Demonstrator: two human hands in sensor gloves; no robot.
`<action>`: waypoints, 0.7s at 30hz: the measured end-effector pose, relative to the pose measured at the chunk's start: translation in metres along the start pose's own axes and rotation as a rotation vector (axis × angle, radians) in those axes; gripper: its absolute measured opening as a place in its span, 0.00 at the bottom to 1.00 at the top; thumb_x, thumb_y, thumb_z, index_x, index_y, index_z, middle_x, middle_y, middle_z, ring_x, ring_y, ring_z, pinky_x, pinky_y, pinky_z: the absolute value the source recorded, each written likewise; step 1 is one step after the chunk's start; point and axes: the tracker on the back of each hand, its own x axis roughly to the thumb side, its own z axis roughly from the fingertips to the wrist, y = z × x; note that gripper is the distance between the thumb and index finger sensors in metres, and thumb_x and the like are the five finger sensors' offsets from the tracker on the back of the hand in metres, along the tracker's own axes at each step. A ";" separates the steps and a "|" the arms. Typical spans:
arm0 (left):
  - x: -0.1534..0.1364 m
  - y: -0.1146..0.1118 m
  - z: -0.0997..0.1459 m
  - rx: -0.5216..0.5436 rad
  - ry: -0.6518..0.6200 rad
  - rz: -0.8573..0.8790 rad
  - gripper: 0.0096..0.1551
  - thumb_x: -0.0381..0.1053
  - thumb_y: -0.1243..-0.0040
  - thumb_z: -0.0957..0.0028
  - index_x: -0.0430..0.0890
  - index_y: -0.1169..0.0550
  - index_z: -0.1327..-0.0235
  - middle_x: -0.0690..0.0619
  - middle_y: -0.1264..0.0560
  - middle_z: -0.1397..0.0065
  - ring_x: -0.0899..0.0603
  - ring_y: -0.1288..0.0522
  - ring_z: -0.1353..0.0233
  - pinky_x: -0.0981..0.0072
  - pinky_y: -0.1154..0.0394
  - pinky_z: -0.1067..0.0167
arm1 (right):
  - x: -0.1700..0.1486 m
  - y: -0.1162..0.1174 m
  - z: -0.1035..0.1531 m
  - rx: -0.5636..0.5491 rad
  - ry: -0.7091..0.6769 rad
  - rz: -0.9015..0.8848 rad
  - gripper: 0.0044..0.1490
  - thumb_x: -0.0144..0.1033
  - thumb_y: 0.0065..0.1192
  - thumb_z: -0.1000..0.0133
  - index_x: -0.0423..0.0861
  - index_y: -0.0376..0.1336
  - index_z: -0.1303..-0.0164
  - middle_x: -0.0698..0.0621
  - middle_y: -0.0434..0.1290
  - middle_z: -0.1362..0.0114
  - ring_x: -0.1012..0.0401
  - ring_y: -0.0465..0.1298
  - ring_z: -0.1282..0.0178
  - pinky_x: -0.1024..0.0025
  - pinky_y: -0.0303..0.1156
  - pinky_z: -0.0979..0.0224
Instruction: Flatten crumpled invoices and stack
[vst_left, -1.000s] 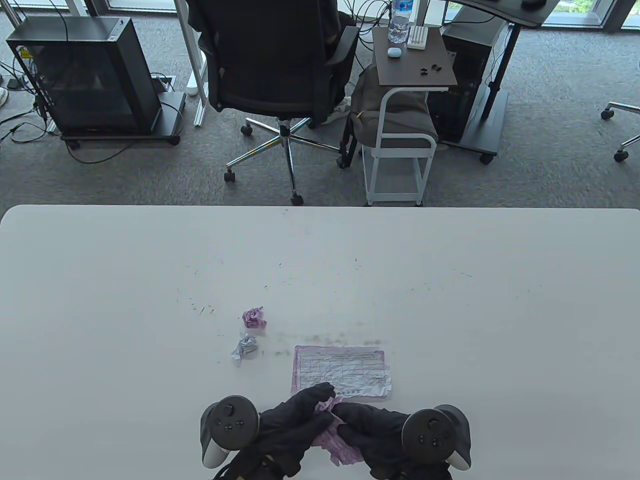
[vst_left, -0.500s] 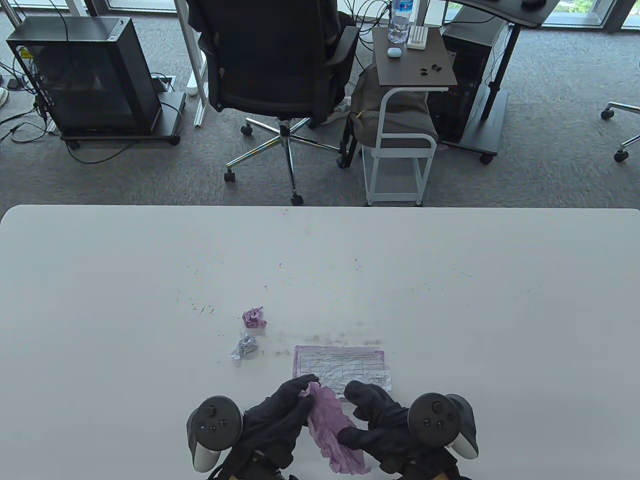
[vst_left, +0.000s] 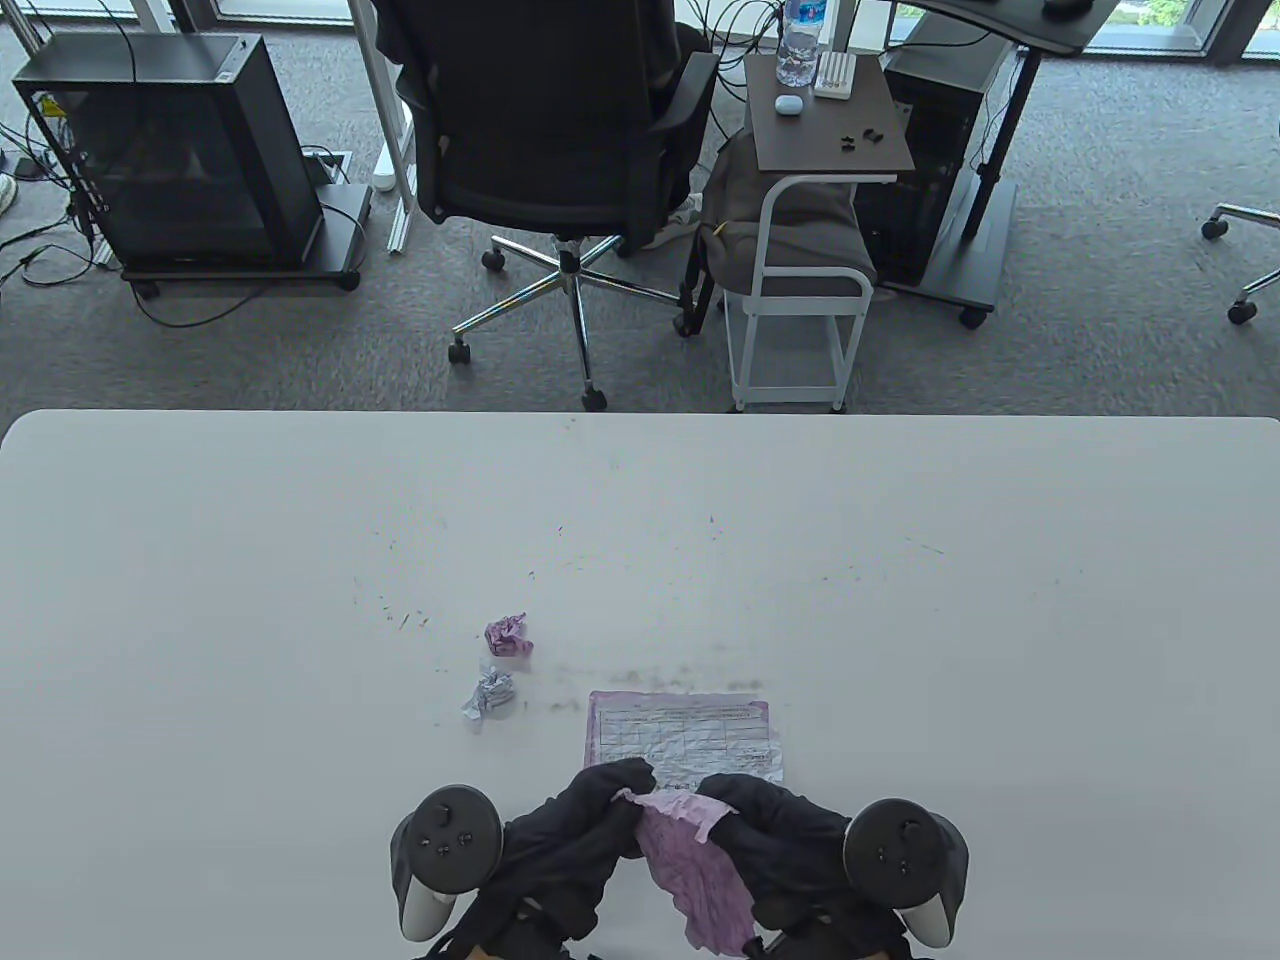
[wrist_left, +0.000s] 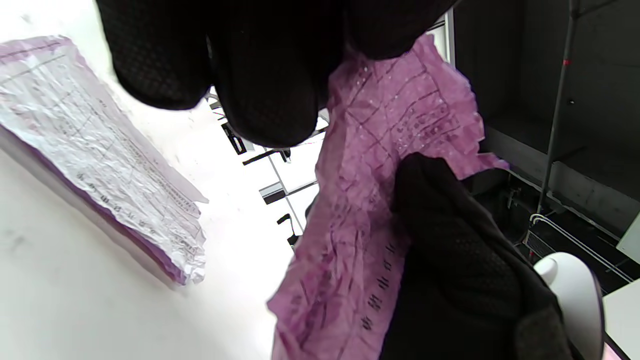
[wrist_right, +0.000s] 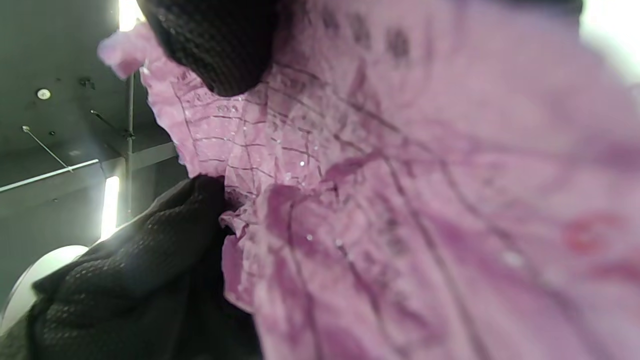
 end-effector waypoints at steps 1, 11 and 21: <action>-0.001 0.000 0.000 -0.001 0.005 -0.011 0.24 0.45 0.45 0.36 0.38 0.28 0.29 0.41 0.26 0.36 0.42 0.16 0.46 0.44 0.21 0.45 | 0.000 -0.001 0.000 -0.005 0.004 0.019 0.21 0.42 0.62 0.41 0.42 0.69 0.45 0.37 0.81 0.49 0.54 0.83 0.60 0.58 0.82 0.57; -0.004 0.006 0.001 -0.032 0.014 -0.094 0.57 0.69 0.45 0.40 0.34 0.53 0.19 0.31 0.46 0.22 0.29 0.29 0.30 0.37 0.28 0.38 | -0.009 -0.006 0.000 -0.032 0.061 0.102 0.20 0.45 0.61 0.41 0.43 0.71 0.50 0.40 0.82 0.53 0.56 0.83 0.64 0.59 0.82 0.59; -0.001 -0.002 -0.002 -0.032 -0.011 0.007 0.30 0.44 0.38 0.39 0.39 0.33 0.26 0.45 0.26 0.36 0.49 0.16 0.51 0.46 0.21 0.41 | -0.003 0.005 0.001 0.016 0.058 -0.091 0.20 0.45 0.61 0.40 0.43 0.70 0.50 0.40 0.82 0.52 0.55 0.83 0.63 0.59 0.82 0.59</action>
